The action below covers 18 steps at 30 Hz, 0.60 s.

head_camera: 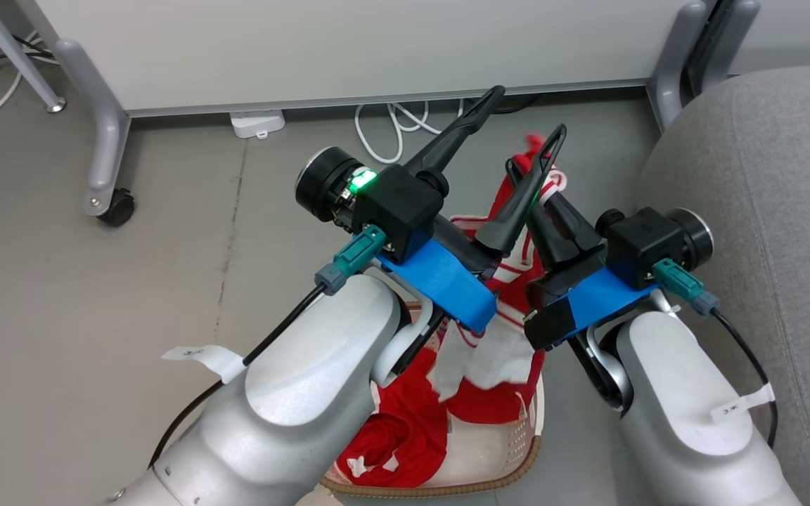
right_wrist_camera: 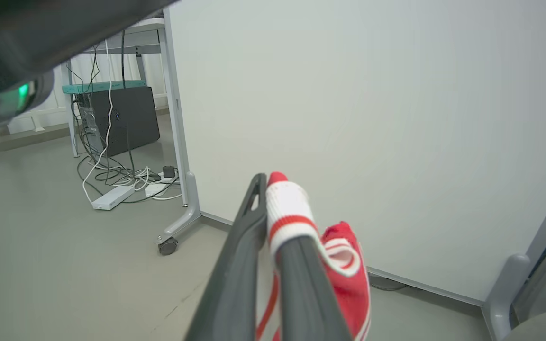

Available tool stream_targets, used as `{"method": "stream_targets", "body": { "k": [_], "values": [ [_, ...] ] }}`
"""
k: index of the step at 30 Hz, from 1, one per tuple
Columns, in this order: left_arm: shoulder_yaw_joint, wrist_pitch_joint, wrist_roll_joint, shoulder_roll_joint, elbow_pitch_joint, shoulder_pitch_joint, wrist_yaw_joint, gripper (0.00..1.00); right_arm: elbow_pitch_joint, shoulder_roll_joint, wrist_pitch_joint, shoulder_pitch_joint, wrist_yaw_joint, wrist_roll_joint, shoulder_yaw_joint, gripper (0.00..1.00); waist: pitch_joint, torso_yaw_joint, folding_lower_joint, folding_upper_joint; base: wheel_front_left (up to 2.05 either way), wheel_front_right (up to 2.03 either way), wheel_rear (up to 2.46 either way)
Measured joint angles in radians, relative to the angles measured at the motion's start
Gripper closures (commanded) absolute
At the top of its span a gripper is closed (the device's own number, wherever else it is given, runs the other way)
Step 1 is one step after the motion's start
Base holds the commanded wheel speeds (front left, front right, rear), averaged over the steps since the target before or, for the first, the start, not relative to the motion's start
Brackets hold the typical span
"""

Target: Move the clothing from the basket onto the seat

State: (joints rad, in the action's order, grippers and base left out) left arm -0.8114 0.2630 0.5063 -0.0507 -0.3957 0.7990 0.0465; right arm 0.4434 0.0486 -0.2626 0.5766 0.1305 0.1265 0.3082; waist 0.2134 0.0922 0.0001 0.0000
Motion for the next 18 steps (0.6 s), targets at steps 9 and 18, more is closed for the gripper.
{"method": "stream_targets", "body": {
  "k": [9, 18],
  "values": [
    [0.029, 0.0, -0.041, -0.009, -0.011, -0.023, 0.016, 0.0, -0.054, 0.0, 0.0, -0.025, 0.0, -0.065, -0.078, 1.0, 0.012, -0.043, 0.0, 0.0, 0.0, 0.0, 0.0],
    [0.047, 0.0, -0.066, -0.03, -0.02, -0.061, 0.024, 0.0, -0.124, 0.0, 0.0, -0.096, 0.0, -0.125, -0.169, 1.0, 0.014, -0.101, 0.0, 0.0, 0.0, 0.0, 0.0]
  ]
}}
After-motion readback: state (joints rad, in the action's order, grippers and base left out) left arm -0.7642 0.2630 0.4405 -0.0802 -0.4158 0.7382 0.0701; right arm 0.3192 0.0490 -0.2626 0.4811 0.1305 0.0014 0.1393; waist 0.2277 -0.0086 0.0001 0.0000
